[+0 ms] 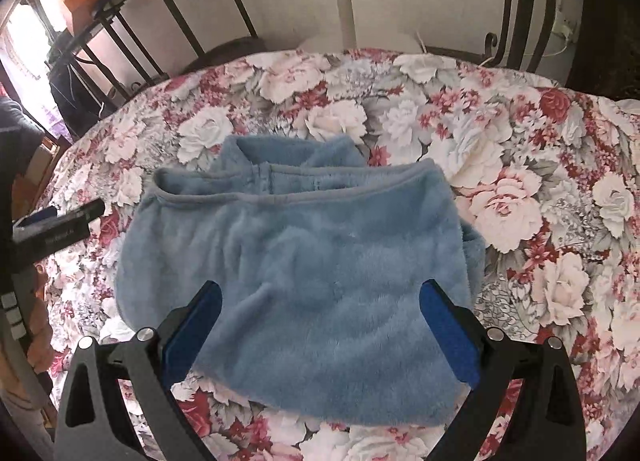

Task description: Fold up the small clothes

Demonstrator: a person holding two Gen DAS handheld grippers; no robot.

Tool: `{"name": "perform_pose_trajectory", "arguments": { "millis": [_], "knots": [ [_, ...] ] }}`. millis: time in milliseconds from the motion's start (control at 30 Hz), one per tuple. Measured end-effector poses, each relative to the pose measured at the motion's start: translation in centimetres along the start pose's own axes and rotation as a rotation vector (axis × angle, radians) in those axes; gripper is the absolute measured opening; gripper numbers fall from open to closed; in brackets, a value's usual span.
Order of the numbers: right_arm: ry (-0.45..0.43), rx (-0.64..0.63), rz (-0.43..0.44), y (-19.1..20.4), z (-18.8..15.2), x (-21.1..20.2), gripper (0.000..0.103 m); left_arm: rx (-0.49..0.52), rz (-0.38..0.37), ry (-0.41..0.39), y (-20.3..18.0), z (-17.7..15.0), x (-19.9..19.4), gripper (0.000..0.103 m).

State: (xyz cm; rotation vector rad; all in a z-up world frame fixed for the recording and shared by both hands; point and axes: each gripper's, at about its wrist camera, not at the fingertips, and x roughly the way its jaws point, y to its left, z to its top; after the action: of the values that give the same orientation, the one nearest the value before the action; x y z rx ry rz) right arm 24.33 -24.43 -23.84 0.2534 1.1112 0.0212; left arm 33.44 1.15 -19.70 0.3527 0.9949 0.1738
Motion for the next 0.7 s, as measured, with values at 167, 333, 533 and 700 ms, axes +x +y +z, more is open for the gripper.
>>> {"name": "perform_pose_trajectory", "arguments": {
  "millis": [167,333,533,700],
  "knots": [
    [-0.017,-0.012,0.003,0.0,-0.9,-1.4,0.100,0.025,-0.031,0.041,0.8,-1.7,-0.1,0.099],
    [0.006,-0.040,0.020,-0.2,-3.1,-1.3,0.100,0.060,-0.104,0.159,1.1,-5.1,2.4,0.099],
    [0.221,-0.061,-0.096,-2.4,-5.7,5.4,0.099,0.202,-0.013,0.311,-1.6,-9.2,8.2,0.099],
    [0.159,-0.073,-0.081,-1.6,-4.9,3.9,0.099,0.129,-0.060,0.337,-0.5,-8.0,7.6,0.099]
  ]
}}
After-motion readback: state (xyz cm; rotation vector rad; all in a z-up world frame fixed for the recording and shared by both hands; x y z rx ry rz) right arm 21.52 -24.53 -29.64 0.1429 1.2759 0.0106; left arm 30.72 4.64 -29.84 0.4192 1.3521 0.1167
